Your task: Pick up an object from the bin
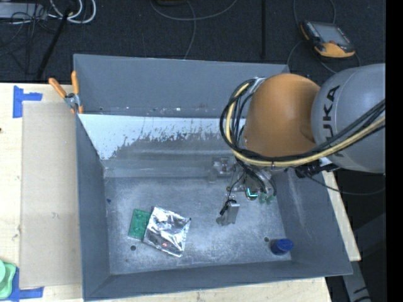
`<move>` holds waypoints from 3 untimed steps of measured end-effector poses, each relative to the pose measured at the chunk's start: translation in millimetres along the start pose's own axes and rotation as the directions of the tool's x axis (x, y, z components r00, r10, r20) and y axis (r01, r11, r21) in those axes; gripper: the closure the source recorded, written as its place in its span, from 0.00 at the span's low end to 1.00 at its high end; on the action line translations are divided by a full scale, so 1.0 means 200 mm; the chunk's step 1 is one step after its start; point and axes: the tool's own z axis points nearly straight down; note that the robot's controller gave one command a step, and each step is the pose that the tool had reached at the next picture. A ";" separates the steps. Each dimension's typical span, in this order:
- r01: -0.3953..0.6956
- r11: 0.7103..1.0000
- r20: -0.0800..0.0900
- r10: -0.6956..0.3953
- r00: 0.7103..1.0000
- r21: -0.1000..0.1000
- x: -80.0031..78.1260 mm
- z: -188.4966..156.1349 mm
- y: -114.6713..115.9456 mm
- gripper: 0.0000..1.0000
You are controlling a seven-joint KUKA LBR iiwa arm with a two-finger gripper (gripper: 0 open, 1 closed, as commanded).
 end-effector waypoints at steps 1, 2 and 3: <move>0.273 0.962 0.003 -0.273 0.962 0.000 -0.11 0.55 0.48 0.00; 0.233 0.972 0.006 -0.233 0.972 0.001 0.09 0.61 0.53 0.00; 0.230 0.973 0.009 -0.230 0.973 0.000 0.08 0.61 0.53 1.00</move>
Offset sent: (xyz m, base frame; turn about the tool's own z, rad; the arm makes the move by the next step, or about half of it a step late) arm 0.0219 0.0944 -0.1076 -0.2741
